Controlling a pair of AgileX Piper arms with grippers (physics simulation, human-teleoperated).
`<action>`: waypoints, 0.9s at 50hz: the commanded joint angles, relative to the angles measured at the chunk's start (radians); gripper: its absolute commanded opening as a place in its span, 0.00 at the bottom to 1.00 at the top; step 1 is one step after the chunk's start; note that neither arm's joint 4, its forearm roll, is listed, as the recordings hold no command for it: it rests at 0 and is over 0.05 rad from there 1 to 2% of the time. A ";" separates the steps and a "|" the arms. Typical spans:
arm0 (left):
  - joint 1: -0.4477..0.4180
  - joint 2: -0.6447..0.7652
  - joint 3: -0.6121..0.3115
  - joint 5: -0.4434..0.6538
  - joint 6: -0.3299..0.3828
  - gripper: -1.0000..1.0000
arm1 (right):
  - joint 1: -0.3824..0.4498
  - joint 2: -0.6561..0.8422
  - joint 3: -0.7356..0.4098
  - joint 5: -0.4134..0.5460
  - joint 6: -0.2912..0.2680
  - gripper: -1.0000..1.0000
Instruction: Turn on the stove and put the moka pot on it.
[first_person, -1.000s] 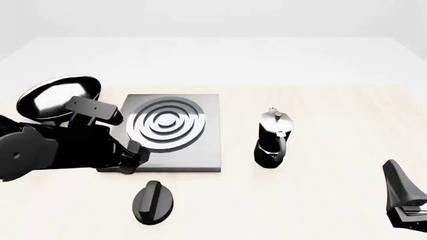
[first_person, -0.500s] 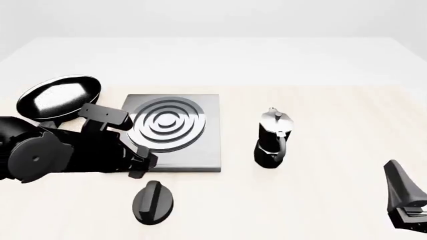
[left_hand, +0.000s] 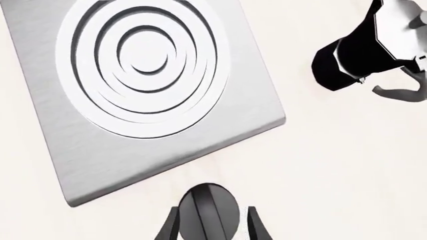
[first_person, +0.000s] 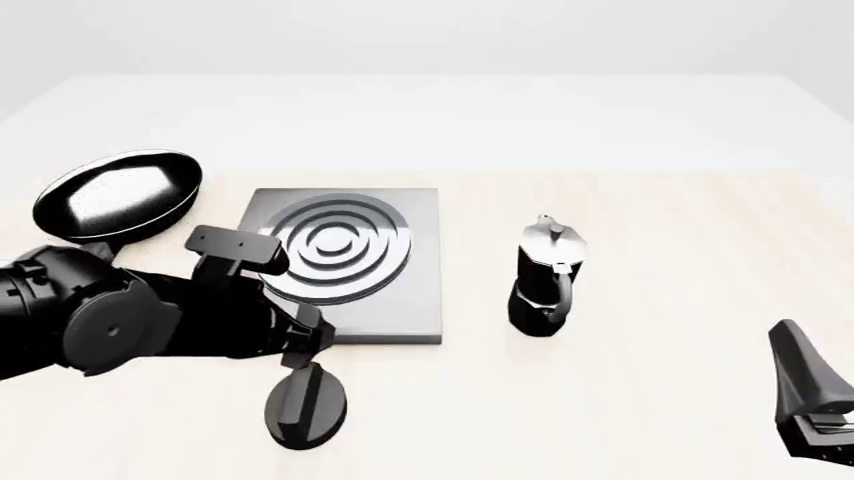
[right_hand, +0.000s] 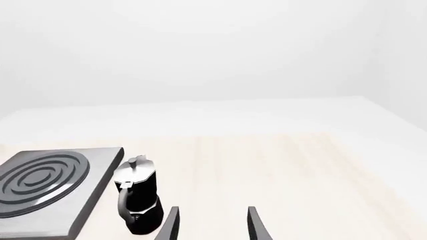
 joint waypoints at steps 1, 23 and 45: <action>0.017 0.027 0.004 -0.028 0.006 1.00 | 0.000 0.001 0.000 -0.001 0.000 1.00; -0.022 0.113 0.025 -0.100 -0.028 1.00 | 0.003 0.015 0.001 -0.011 0.008 1.00; -0.031 0.167 0.043 -0.143 -0.054 1.00 | 0.004 0.033 0.001 -0.026 0.013 1.00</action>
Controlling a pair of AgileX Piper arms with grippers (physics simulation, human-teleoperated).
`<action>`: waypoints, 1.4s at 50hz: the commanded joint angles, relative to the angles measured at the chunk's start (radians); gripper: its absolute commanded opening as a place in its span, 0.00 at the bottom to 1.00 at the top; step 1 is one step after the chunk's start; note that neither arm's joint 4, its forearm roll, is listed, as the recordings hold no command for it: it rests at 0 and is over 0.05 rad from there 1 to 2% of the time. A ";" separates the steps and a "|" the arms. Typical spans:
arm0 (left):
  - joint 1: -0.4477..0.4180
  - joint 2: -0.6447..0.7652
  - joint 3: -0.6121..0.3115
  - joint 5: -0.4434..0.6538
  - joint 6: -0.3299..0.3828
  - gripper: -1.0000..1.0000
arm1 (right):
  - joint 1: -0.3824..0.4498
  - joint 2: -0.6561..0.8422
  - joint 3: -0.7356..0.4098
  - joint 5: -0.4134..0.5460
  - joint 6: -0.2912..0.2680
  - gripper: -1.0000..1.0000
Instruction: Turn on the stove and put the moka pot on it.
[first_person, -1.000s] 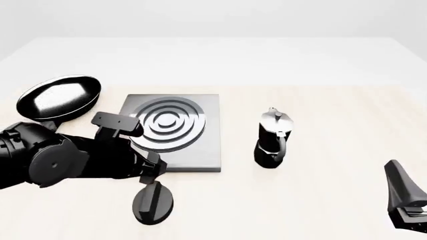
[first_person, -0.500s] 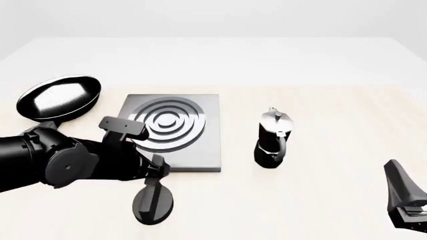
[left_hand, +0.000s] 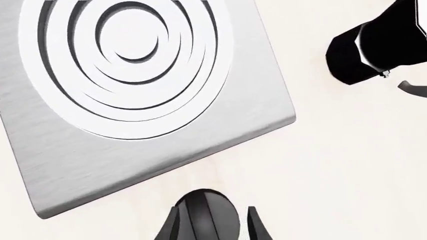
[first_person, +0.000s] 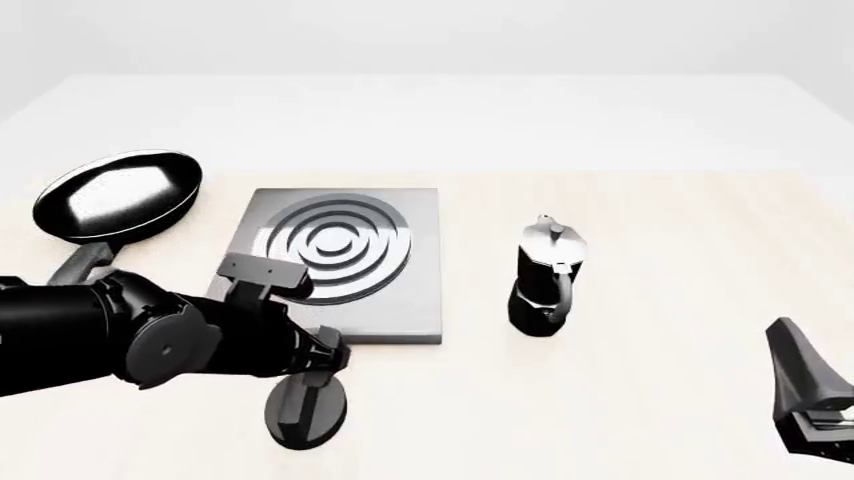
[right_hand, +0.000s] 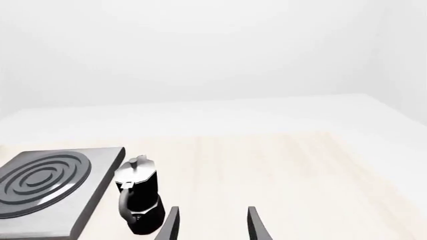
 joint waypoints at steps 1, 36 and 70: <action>-0.010 0.026 0.008 -0.022 -0.015 1.00 | 0.001 0.008 0.000 -0.007 0.003 1.00; -0.010 0.082 0.019 -0.060 -0.026 1.00 | 0.002 0.026 0.000 -0.022 0.008 1.00; 0.004 0.113 0.035 -0.091 -0.033 1.00 | 0.007 0.060 0.000 -0.048 0.012 1.00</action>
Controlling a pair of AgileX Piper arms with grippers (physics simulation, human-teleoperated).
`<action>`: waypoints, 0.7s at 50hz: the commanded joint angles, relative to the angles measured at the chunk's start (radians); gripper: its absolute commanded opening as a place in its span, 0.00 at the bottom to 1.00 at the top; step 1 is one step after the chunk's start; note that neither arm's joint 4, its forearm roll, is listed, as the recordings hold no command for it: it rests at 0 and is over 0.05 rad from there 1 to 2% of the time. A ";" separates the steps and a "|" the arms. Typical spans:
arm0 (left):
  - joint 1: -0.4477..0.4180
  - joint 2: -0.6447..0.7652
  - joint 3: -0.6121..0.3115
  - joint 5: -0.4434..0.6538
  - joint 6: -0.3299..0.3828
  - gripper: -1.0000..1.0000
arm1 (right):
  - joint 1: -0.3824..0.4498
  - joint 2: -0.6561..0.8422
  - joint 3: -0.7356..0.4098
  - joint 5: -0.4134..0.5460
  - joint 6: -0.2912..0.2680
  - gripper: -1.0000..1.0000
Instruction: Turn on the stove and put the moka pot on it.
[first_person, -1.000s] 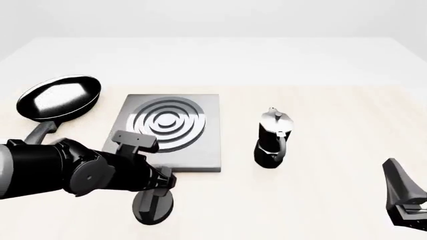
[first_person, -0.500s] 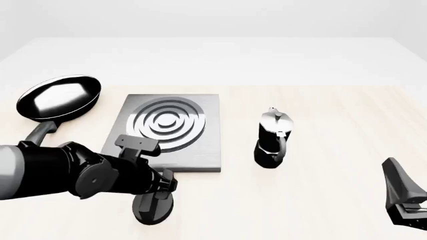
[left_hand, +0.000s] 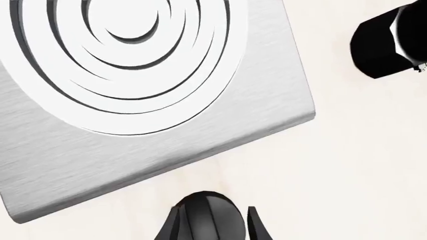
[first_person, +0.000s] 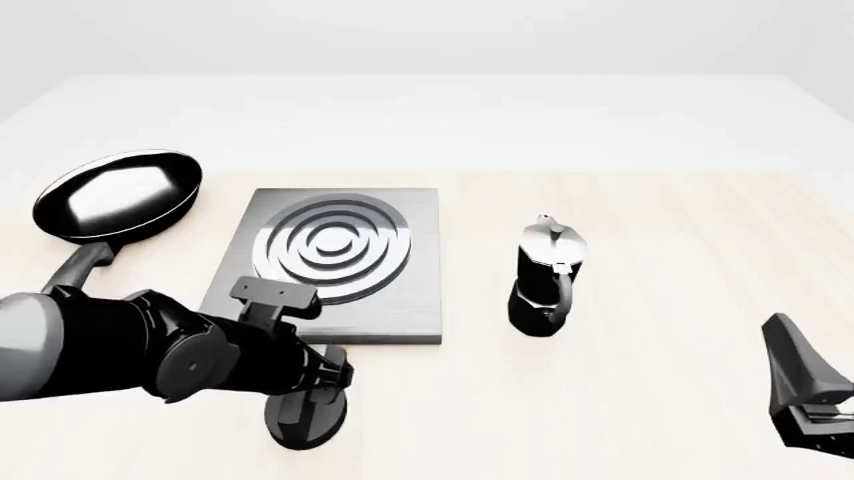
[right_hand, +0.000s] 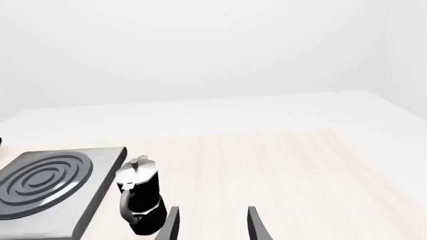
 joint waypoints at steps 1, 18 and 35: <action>0.008 0.006 0.001 -0.004 0.004 1.00 | 0.002 0.016 0.000 -0.013 0.002 1.00; 0.109 -0.051 -0.022 0.017 0.065 1.00 | 0.007 0.030 0.000 -0.023 0.000 1.00; 0.183 -0.069 0.019 -0.012 0.068 1.00 | 0.010 0.037 -0.001 -0.024 -0.003 1.00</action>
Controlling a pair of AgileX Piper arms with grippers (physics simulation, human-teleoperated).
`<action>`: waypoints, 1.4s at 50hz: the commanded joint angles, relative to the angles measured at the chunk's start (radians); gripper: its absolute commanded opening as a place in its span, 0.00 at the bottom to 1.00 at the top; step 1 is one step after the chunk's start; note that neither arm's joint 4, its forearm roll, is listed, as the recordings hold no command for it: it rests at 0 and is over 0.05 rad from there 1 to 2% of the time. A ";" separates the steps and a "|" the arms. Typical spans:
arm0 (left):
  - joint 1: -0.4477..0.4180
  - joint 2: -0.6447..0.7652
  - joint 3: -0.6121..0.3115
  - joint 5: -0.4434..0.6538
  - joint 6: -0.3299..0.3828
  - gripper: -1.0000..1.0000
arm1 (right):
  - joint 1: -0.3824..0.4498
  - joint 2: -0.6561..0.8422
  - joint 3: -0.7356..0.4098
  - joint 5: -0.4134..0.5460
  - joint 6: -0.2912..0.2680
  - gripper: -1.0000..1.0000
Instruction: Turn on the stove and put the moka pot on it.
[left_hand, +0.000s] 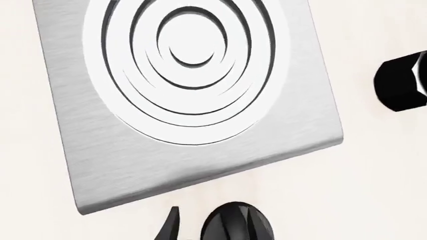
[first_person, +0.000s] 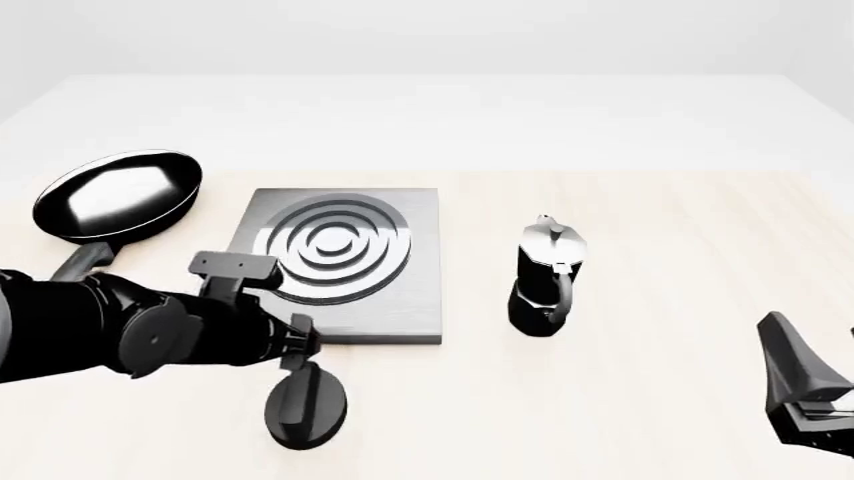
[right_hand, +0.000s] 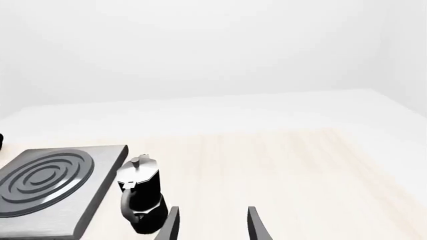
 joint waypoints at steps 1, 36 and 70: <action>0.034 -0.002 0.028 -0.016 -0.007 1.00 | 0.001 0.007 0.000 -0.005 -0.001 1.00; 0.184 -0.137 0.100 -0.014 0.005 1.00 | 0.002 -0.021 -0.025 0.033 -0.045 1.00; 0.476 -0.940 0.461 -0.342 0.246 1.00 | 0.195 0.312 -0.435 0.357 0.115 1.00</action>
